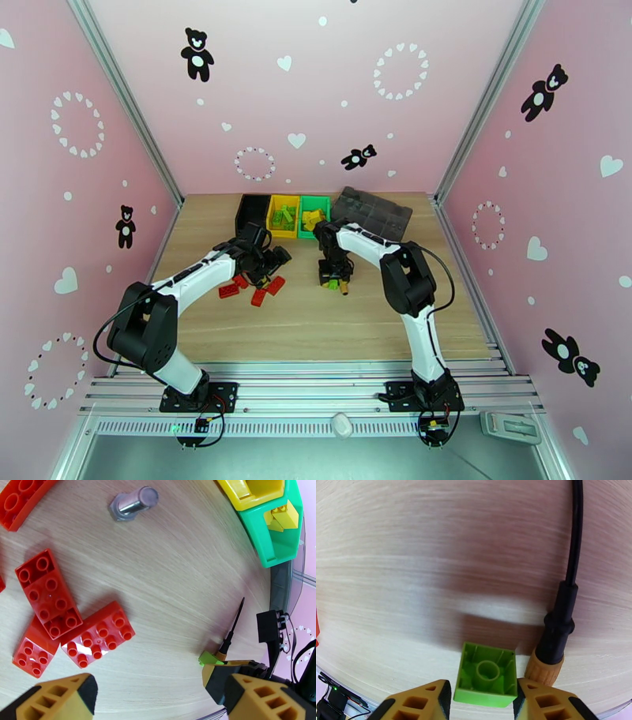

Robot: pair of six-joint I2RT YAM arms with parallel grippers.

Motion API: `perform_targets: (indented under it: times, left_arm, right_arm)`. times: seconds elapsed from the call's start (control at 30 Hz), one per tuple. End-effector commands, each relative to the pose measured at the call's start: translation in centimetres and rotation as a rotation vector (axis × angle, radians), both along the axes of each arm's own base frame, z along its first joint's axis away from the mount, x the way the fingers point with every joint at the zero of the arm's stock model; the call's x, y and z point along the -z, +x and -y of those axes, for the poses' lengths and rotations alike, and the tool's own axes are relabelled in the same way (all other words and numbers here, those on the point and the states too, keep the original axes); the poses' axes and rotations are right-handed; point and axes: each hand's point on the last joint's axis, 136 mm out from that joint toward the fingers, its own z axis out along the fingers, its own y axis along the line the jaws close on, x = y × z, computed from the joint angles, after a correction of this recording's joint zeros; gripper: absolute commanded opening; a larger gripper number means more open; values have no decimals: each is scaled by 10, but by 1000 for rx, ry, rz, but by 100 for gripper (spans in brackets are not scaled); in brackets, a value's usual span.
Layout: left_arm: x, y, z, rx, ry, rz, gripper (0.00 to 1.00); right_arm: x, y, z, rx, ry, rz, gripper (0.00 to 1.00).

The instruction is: Sort the legos into containers by color

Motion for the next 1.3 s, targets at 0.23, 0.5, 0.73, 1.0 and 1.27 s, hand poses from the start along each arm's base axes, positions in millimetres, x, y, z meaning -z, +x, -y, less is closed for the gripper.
perform_targets:
  times: [0.23,0.5,0.73,1.0,1.27]
  left_arm:
    - [-6,5,-5,-28,-20,16,90]
    - [-18,25,-19,-83,-103,37,91]
    - [-43,64,-32,-145,-230,82,91]
    - [-91,120,-44,-196,-323,176,92]
    - [-103,124,-43,-166,-303,189,92]
  right_arm:
    - [-9,5,-8,-5,22,12,31]
    - [-40,24,-53,50,263,42,30]
    - [-71,78,-100,205,562,57,30]
    - [-110,176,-140,423,863,129,36]
    - [-124,240,-166,568,1062,174,61]
